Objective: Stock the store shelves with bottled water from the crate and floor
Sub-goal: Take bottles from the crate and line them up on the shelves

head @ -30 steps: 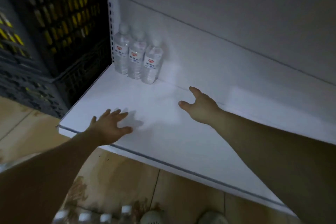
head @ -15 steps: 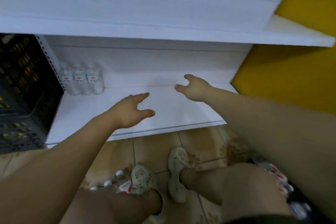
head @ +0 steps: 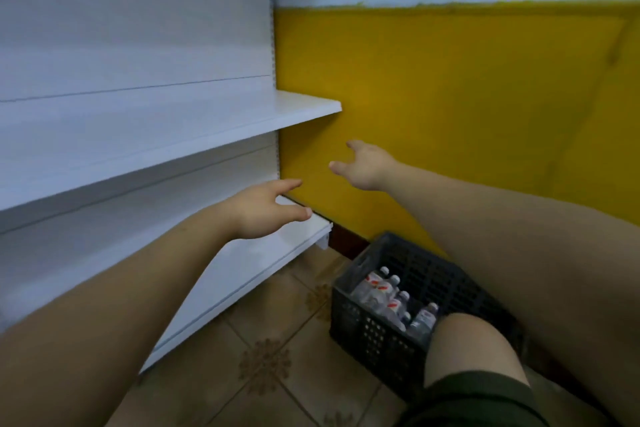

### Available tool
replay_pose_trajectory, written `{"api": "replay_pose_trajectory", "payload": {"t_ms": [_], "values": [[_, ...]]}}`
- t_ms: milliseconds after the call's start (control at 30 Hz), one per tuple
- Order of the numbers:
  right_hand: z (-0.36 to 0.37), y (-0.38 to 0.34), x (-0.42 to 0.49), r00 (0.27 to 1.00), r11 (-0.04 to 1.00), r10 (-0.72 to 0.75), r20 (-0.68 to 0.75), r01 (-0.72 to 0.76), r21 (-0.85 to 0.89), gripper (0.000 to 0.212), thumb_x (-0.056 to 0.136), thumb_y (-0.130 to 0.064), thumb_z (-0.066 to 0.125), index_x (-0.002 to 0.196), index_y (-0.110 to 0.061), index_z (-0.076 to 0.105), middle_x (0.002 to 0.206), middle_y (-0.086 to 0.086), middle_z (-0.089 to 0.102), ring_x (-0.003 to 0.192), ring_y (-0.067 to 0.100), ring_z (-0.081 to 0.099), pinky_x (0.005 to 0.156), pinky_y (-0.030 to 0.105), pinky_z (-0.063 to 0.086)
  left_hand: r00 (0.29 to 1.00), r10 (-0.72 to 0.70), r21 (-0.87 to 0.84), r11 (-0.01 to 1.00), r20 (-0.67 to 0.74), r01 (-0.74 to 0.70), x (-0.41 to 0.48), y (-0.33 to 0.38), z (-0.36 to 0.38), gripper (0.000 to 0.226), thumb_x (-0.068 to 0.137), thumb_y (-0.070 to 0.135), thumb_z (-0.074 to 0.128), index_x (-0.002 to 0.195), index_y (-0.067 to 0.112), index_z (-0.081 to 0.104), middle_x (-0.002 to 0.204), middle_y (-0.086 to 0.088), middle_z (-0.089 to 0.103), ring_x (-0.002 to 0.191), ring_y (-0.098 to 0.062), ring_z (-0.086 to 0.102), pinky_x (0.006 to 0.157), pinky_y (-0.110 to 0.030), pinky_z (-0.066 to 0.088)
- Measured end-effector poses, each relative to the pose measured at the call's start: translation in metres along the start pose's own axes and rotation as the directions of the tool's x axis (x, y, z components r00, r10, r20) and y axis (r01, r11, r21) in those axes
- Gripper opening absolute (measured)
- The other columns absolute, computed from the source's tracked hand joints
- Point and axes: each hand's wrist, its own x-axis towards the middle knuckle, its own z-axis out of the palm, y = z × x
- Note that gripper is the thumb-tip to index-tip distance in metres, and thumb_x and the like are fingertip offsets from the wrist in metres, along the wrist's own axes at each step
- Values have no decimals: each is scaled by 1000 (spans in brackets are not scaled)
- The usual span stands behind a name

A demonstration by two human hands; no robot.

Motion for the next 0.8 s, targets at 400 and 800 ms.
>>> {"api": "replay_pose_trajectory", "payload": {"t_ms": [400, 800], "values": [[-64, 189, -101, 875, 876, 481, -62, -482, -1, 78, 97, -55, 45, 156, -14, 13, 161, 10, 17, 142, 34, 28, 108, 42, 35, 883, 278, 18, 951, 379, -307, 85, 122, 95, 71, 92, 46, 56, 152, 29, 23, 159, 3, 19, 145, -22, 22, 111, -33, 25], [-27, 265, -133, 737, 737, 675, 5, -675, -33, 75, 99, -52, 44, 155, -11, 15, 157, 12, 28, 136, 32, 38, 105, 39, 39, 705, 282, -21, 935, 651, -355, 146, 134, 208, 74, 90, 49, 58, 152, 32, 21, 159, 5, 19, 142, -23, 28, 107, -36, 33]]}}
